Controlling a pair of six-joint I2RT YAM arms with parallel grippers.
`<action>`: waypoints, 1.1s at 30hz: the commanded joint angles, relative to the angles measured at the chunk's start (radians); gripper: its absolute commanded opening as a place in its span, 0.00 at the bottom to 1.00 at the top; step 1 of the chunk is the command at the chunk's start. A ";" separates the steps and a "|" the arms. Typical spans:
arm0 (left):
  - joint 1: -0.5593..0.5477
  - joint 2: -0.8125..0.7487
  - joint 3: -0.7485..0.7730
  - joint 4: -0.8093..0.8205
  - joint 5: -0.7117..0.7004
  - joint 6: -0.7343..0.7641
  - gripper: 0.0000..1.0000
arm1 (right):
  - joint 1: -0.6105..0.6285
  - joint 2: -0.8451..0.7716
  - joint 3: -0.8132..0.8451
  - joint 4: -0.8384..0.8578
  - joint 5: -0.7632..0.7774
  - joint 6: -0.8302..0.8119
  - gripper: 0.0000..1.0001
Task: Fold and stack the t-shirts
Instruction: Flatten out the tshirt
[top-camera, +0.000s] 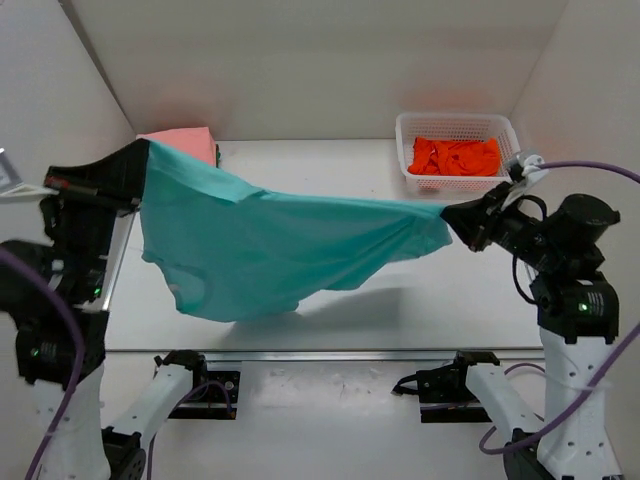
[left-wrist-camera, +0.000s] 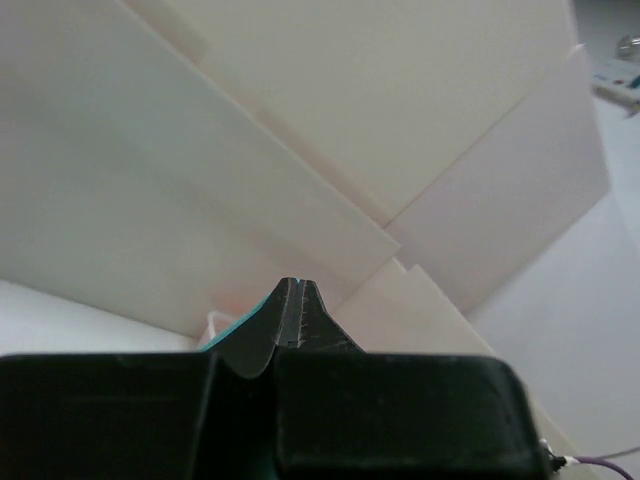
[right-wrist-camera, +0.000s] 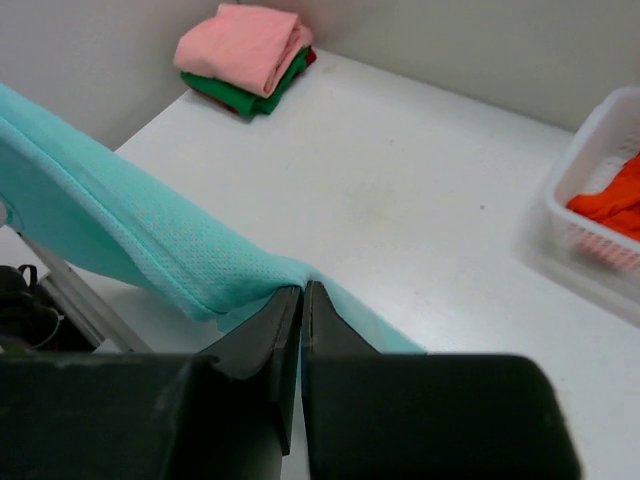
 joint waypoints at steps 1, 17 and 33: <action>0.058 0.129 -0.119 0.073 0.048 -0.038 0.00 | 0.034 0.077 -0.076 0.110 -0.024 0.063 0.00; 0.191 1.081 0.238 0.173 0.314 0.075 0.55 | 0.203 0.688 0.034 0.319 0.785 0.126 0.51; 0.226 0.291 -0.839 -0.151 0.062 0.163 0.63 | 0.466 0.335 -0.687 0.304 0.377 0.268 0.43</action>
